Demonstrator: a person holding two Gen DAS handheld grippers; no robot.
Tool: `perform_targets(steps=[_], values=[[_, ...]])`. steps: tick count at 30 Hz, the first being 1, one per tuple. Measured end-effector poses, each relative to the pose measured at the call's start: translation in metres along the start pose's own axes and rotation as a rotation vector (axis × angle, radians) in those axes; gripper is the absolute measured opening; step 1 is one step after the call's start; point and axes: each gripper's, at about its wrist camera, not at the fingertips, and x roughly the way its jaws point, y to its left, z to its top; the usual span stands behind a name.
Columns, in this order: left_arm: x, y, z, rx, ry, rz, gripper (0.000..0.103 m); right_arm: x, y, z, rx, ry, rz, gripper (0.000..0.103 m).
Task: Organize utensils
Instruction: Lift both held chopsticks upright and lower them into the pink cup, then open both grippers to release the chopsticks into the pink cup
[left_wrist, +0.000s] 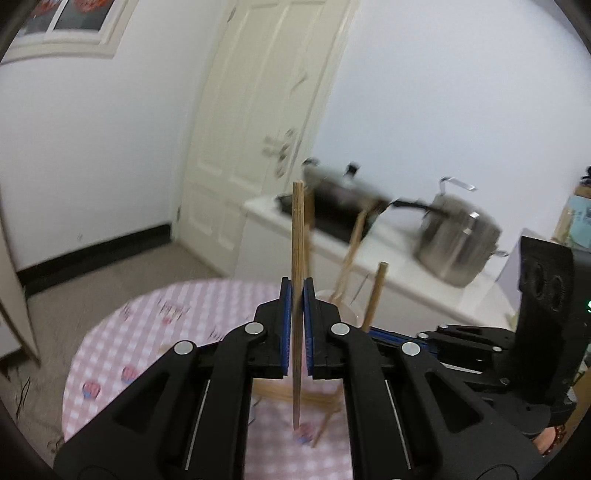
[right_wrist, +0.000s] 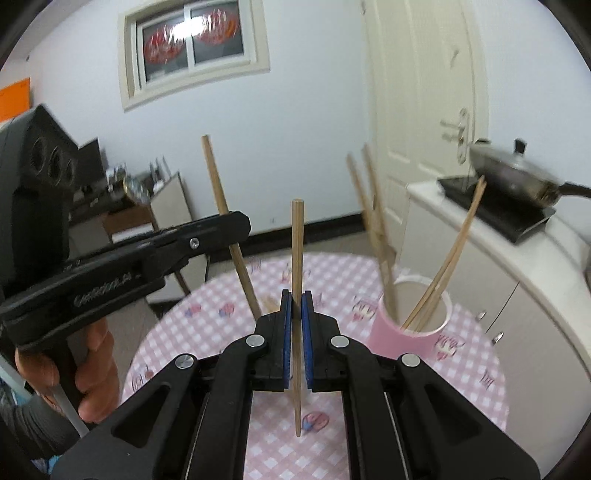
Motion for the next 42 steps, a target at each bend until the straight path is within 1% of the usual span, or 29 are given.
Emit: perform_targets(steps=[2, 4, 6, 8, 13, 17, 19, 22, 25, 29, 34, 42], values=[[-0.003, -0.012, 0.008, 0.017, -0.025, -0.005, 0.006, -0.014, -0.007, 0.009, 0.016, -0.045, -0.009, 0.004], [-0.005, -0.025, 0.018, 0.041, -0.072, -0.005, 0.006, -0.024, -0.013, 0.016, 0.020, -0.088, -0.034, 0.004], [-0.006, -0.036, 0.027, 0.055, -0.107, -0.017, 0.006, -0.036, -0.022, 0.024, 0.028, -0.142, -0.072, 0.004], [-0.003, -0.045, 0.036, 0.062, -0.124, -0.027, 0.006, -0.046, -0.033, 0.032, 0.034, -0.191, -0.113, 0.004], [0.014, -0.054, 0.055, 0.045, -0.161, -0.056, 0.006, -0.052, -0.049, 0.044, 0.060, -0.290, -0.160, 0.004], [0.022, -0.059, 0.062, 0.028, -0.214, -0.045, 0.006, -0.048, -0.058, 0.046, 0.067, -0.358, -0.208, 0.004], [0.033, -0.060, 0.061, 0.010, -0.227, -0.039, 0.006, -0.040, -0.064, 0.046, 0.069, -0.361, -0.224, 0.004], [0.047, -0.062, 0.054, 0.030, -0.234, -0.002, 0.006, -0.027, -0.070, 0.042, 0.043, -0.360, -0.269, 0.004], [0.062, -0.060, 0.043, 0.047, -0.232, 0.026, 0.006, -0.011, -0.084, 0.033, 0.068, -0.336, -0.262, 0.004], [0.080, -0.056, 0.028, 0.075, -0.239, 0.057, 0.006, 0.002, -0.095, 0.023, 0.086, -0.322, -0.271, 0.004], [0.099, -0.049, 0.016, 0.084, -0.203, 0.074, 0.006, 0.012, -0.095, 0.013, 0.092, -0.305, -0.269, 0.004], [0.109, -0.043, -0.001, 0.096, -0.143, 0.079, 0.007, 0.021, -0.090, 0.002, 0.077, -0.277, -0.271, 0.004]])
